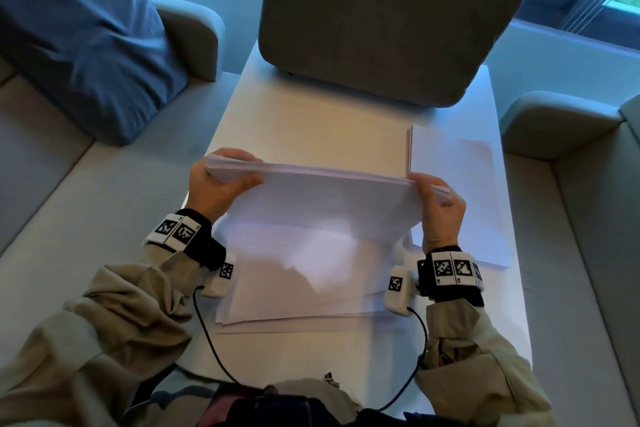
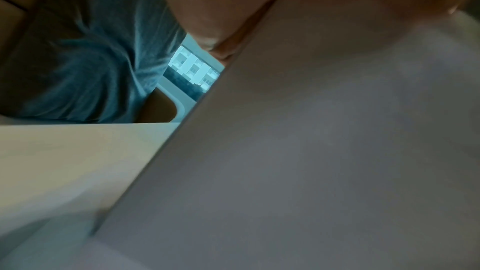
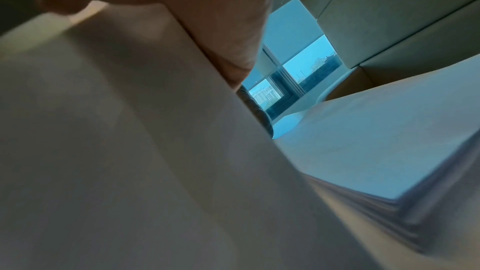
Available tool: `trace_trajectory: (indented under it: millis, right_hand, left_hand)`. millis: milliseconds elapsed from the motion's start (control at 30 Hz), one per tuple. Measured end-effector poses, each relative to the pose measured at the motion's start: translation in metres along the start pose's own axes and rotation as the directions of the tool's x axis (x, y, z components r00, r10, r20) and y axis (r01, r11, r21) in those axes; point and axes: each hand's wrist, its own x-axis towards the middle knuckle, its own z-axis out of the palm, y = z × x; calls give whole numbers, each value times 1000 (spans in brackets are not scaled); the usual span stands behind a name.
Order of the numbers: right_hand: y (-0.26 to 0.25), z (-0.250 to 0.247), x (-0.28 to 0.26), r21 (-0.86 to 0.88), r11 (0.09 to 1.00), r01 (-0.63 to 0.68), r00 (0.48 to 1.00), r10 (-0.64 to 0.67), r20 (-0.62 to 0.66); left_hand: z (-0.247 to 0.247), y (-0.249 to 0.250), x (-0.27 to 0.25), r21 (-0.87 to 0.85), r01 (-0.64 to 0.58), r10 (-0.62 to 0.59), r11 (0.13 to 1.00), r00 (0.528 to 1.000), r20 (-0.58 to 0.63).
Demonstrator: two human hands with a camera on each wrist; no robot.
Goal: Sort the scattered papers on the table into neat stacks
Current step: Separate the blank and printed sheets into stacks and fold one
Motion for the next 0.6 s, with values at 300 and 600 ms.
trace_trajectory:
  millis: [300, 600]
  right_hand:
    - [-3, 13, 7, -280, 934, 224, 944, -279, -177]
    - [-20, 23, 1, -739, 442, 508, 827, -490, 275]
  left_hand:
    - [13, 7, 9, -12, -138, 134, 990, 978, -160]
    - [2, 9, 9, 137, -94, 98, 986, 995, -19]
